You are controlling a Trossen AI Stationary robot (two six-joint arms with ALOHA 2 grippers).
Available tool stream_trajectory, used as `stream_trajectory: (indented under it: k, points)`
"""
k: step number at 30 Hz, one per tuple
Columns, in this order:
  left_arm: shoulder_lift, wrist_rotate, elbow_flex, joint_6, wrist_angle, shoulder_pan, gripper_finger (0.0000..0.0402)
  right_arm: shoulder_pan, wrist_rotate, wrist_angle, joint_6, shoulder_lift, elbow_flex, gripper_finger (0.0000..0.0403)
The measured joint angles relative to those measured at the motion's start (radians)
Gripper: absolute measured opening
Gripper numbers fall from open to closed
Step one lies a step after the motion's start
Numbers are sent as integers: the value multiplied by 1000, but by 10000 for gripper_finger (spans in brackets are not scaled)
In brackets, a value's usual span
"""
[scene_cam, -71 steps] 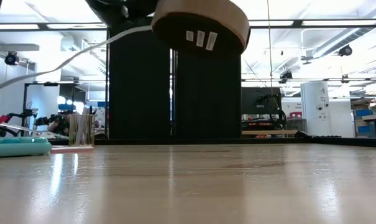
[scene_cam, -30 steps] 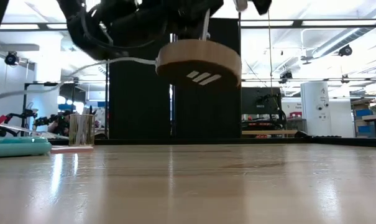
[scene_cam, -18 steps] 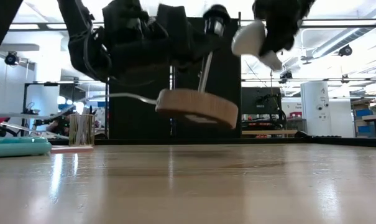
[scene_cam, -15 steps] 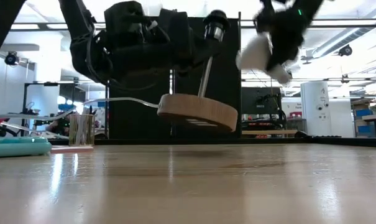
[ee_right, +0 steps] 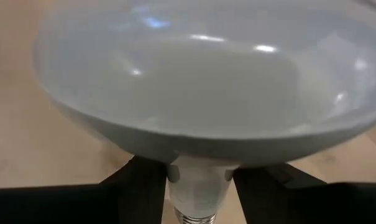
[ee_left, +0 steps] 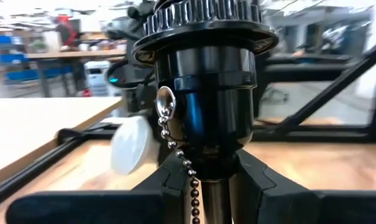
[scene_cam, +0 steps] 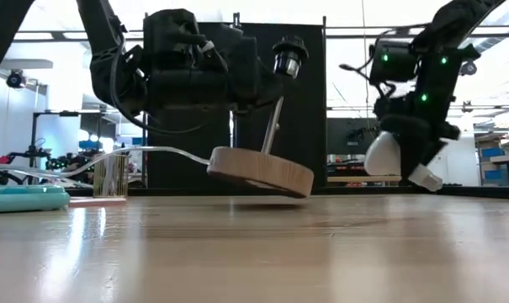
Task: Screw lightbulb
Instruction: Remove the lightbulb from the lamp
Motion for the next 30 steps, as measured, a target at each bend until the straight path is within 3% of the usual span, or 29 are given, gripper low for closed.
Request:
stream_trajectory:
  k: [8,19,30]
  points:
    - [-2,-70,0,33,-49,3,61,-95,3,-91,213,13,-20,149]
    - [-25,-68,3,50,-134,3,61,-69,-54,-356,400,5,-32,148]
    - [-95,-61,-1,104,-364,7,85,-69,-111,-314,460,7,-67,142]
